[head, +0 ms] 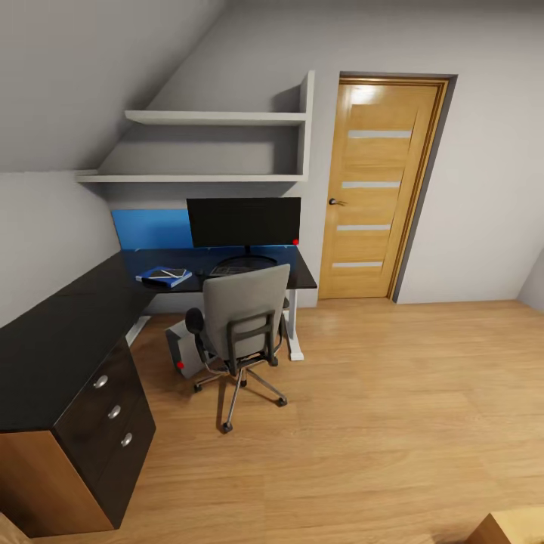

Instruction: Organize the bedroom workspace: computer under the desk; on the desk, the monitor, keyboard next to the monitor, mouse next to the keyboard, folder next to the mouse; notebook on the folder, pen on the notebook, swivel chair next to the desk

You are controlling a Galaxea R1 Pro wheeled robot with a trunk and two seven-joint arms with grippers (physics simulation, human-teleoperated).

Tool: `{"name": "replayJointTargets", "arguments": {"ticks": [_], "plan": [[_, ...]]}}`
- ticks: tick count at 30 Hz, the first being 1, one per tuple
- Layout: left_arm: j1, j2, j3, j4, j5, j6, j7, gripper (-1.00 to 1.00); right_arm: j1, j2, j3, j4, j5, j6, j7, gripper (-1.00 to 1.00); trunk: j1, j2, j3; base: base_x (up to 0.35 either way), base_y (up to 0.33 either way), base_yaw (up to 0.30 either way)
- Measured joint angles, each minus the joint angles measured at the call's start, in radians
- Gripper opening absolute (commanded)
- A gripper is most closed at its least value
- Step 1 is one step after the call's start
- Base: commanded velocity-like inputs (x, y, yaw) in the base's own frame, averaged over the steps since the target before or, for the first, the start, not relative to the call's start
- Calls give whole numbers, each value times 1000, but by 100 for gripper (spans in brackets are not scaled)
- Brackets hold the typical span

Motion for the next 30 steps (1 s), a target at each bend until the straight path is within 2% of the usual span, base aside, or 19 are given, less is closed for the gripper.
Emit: {"name": "replayJointTargets", "arguments": {"ticks": [30], "plan": [[0, 0, 0, 0, 0, 0, 0, 100, 0, 0, 0, 0, 0, 0, 0, 100, 0, 0, 0, 0, 0, 0]]}}
